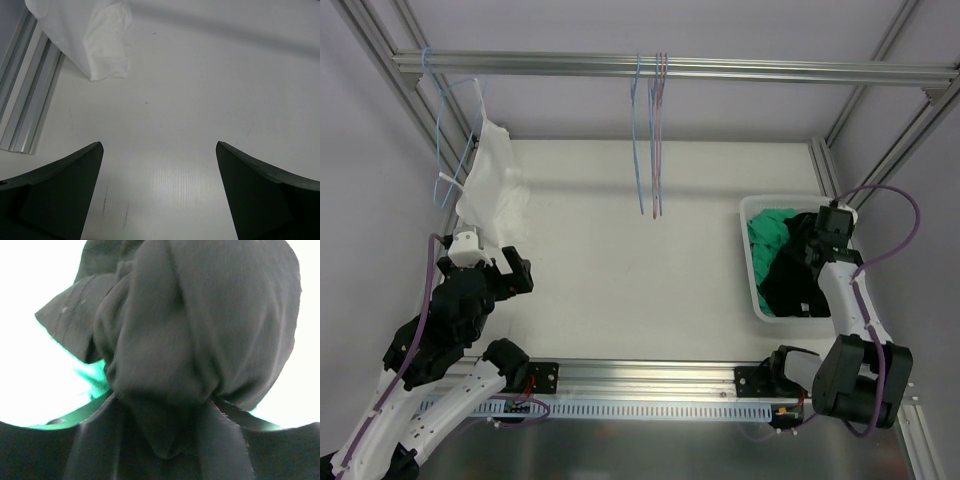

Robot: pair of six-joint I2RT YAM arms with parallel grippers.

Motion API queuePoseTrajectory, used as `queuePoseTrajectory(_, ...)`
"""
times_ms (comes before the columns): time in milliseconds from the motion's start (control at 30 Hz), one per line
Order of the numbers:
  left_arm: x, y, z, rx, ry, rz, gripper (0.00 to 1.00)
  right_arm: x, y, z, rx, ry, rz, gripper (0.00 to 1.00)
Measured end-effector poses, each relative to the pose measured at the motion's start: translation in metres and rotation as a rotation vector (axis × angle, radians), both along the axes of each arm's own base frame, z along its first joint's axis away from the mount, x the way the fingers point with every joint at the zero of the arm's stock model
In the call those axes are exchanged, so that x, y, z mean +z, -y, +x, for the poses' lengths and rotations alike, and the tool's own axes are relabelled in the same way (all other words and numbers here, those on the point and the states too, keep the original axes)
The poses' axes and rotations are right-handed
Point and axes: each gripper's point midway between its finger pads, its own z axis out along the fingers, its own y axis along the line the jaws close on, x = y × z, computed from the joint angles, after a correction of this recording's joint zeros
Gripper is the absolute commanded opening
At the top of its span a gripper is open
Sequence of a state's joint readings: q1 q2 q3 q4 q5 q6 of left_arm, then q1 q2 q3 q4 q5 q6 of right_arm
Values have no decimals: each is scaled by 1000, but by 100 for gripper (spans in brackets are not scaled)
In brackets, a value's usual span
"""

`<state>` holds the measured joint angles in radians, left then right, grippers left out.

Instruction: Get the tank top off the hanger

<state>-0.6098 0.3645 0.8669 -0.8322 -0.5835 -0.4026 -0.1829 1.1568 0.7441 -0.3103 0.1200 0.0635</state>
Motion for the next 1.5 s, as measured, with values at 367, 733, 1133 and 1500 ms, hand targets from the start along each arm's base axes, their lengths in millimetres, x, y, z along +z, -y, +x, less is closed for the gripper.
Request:
queuePoseTrajectory(367, -3, 1, 4, 6, -19, 14, 99, 97, 4, 0, -3, 168, -53, 96)
queuePoseTrajectory(733, -26, -21, 26, 189, -175, 22, 99, 201, -42, -41, 230, 380, -121, 99)
queuePoseTrajectory(1133, -8, -25, 16, 164, -93, -4, 99, 228, -60, -157, 431, 494, -236, 100)
queuePoseTrajectory(1500, -4, -23, 4, 133, -13, -41, 99, 175, -63, -184, 469, 458, -217, 99)
